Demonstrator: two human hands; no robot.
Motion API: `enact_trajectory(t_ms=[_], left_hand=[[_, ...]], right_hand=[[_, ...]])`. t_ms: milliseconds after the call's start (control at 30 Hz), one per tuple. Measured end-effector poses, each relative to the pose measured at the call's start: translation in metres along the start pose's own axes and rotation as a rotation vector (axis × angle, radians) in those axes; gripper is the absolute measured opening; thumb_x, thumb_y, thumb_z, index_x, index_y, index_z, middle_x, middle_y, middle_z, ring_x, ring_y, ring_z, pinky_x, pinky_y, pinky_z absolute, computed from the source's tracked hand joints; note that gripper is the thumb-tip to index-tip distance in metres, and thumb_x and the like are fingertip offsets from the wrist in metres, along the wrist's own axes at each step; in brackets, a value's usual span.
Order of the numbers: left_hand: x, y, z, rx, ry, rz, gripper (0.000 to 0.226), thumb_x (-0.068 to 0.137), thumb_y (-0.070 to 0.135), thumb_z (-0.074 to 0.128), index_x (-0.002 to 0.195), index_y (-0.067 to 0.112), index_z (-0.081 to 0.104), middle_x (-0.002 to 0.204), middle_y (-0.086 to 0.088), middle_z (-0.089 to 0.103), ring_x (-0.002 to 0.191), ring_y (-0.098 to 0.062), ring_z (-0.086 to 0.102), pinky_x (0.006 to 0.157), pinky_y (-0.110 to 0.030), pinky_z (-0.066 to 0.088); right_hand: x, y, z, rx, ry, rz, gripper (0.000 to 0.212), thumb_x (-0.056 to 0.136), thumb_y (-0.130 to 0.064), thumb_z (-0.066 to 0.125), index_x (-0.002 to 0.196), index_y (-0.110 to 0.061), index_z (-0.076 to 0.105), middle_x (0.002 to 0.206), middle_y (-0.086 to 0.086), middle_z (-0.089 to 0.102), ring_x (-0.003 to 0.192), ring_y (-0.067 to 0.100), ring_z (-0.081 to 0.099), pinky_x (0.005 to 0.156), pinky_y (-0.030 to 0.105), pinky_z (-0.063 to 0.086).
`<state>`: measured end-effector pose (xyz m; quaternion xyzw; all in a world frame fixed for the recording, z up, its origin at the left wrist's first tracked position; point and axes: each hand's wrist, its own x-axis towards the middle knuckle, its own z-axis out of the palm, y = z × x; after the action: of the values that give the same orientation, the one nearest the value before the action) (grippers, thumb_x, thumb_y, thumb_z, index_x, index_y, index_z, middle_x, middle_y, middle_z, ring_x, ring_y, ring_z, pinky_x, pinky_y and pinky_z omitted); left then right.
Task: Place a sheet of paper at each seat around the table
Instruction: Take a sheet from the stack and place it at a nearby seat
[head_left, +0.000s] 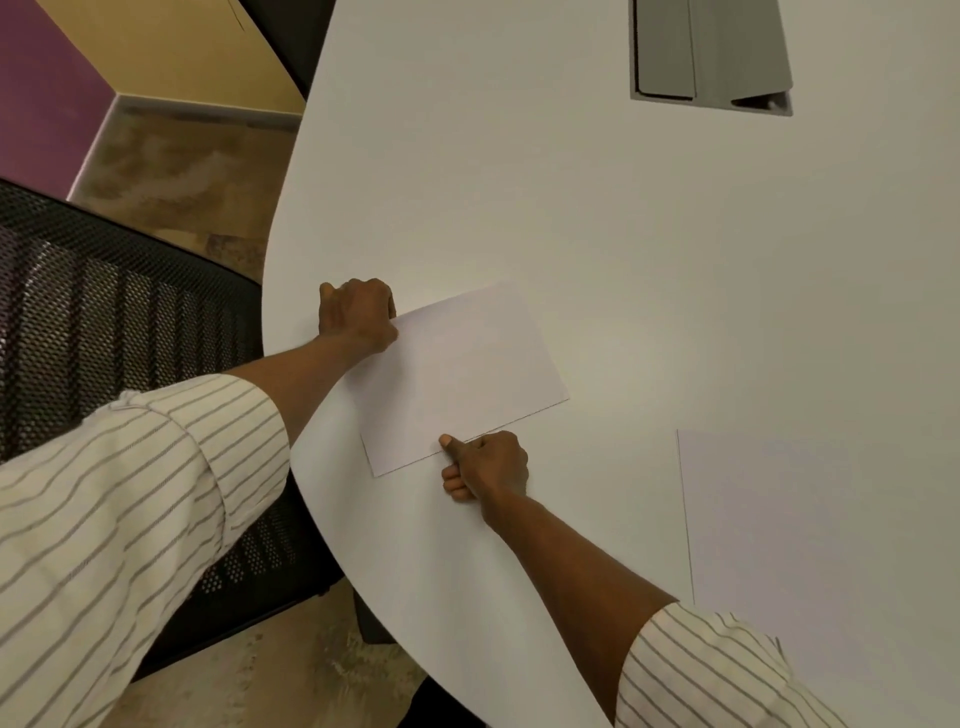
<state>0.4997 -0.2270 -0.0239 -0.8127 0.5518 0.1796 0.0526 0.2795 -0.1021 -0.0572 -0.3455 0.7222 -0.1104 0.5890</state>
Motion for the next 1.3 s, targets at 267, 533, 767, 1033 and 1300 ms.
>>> enact_trajectory(t_ms=[267,533,767,1033,1300], left_hand=[[-0.002,-0.001,0.0,0.091,-0.035,-0.014,0.014,0.085,0.014,0.078,0.098,0.014,0.079,0.098,-0.006,0.078,0.1,-0.03,0.071,0.105,-0.042,0.039],[0.003,-0.005,0.003,0.097,-0.064,-0.062,0.022,0.08,0.016,0.082,0.101,0.013,0.078,0.102,-0.006,0.077,0.104,-0.029,0.07,0.1,-0.041,0.04],[0.004,-0.003,0.003,0.099,-0.07,-0.07,0.022,0.082,0.019,0.082,0.103,0.014,0.077,0.109,-0.005,0.075,0.11,-0.03,0.067,0.101,-0.041,0.04],[-0.01,0.016,0.002,0.149,-0.004,-0.092,0.026,0.091,0.032,0.071,0.08,0.017,0.053,0.08,-0.001,0.04,0.096,-0.03,0.053,0.093,-0.04,0.035],[-0.068,0.084,0.013,-0.009,-0.119,-0.06,0.045,0.095,0.044,0.074,0.124,0.01,0.068,0.131,-0.017,0.067,0.121,-0.042,0.067,0.088,-0.041,0.046]], right_hand=[[-0.004,-0.007,-0.004,-0.239,0.034,-0.008,0.04,0.098,-0.041,0.075,0.077,-0.007,0.076,0.06,0.004,0.078,0.053,0.023,0.079,0.067,0.044,0.071],[-0.006,-0.009,0.0,-0.375,0.103,-0.028,0.041,0.099,-0.045,0.068,0.075,-0.012,0.073,0.058,-0.002,0.077,0.051,0.016,0.077,0.078,0.037,0.068],[-0.006,-0.007,-0.002,-0.353,0.098,-0.04,0.042,0.102,-0.045,0.066,0.071,-0.016,0.063,0.061,0.002,0.079,0.061,0.02,0.08,0.084,0.039,0.067],[-0.018,0.01,-0.03,-0.212,-0.068,-0.15,0.031,0.098,-0.045,0.07,0.089,-0.016,0.069,0.07,0.001,0.081,0.063,0.026,0.08,0.082,0.048,0.068],[-0.037,0.035,-0.12,-0.234,0.044,-0.231,0.019,0.096,-0.038,0.071,0.085,-0.022,0.073,0.071,-0.004,0.081,0.061,0.015,0.079,0.079,0.047,0.068]])
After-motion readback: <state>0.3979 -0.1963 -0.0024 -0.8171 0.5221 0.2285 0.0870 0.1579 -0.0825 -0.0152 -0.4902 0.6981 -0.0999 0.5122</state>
